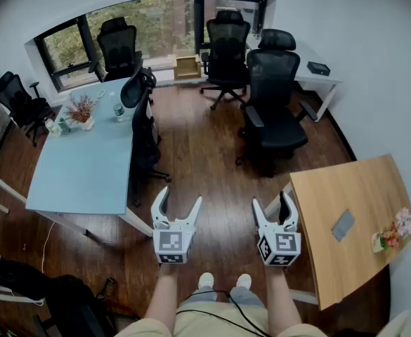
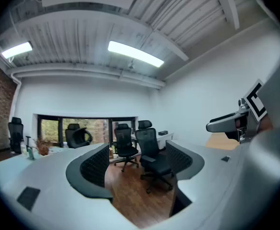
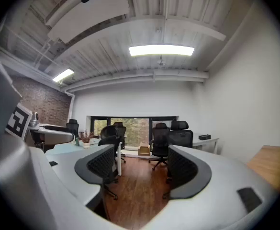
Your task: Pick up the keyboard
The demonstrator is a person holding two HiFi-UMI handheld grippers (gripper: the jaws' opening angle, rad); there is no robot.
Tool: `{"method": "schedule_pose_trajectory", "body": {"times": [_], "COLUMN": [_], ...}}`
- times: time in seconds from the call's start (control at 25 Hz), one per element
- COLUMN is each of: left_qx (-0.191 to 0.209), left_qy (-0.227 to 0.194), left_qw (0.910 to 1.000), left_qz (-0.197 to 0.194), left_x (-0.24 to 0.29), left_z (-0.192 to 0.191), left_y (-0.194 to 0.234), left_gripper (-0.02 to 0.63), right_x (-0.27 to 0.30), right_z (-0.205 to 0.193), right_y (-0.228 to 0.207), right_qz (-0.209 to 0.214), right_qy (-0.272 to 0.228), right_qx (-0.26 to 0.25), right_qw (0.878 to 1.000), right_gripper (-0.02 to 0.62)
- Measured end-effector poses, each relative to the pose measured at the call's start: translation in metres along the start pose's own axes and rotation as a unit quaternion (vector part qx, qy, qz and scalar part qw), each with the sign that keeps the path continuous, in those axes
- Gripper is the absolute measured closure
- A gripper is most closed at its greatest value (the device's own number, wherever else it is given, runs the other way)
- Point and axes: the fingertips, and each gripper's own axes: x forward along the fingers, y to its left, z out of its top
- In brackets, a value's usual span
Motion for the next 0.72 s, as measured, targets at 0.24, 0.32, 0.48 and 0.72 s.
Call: {"method": "schedule_pose_trajectory", "body": {"times": [0.24,0.32,0.48,0.72], "left_qx": [0.006,0.010,0.015,0.016], "left_qy": [-0.020,-0.031,-0.059,-0.078], "left_qw": [0.9945,0.9885,0.9707,0.9049], "left_qz": [-0.102,-0.148,-0.232,-0.418], "left_x": [0.046,0.057,0.063,-0.011], "left_z": [0.009,0.022,0.050,0.075], "left_y": [-0.082,-0.126,-0.238,-0.485], "left_gripper": [0.245,0.245,0.245,0.245], "right_x": [-0.034,-0.068,-0.170,-0.414], "right_z": [-0.005,0.001,0.012,-0.016], "right_y": [-0.058,-0.091,-0.164,-0.269], "right_qz": [-0.069,-0.114,-0.208,-0.393], "right_qy": [-0.015,-0.026,-0.048,-0.063], "right_qx": [-0.004,-0.002,0.001,0.024], "right_qw": [0.997,0.993,0.977,0.917], "right_gripper": [0.232,0.232,0.232,0.232]}}
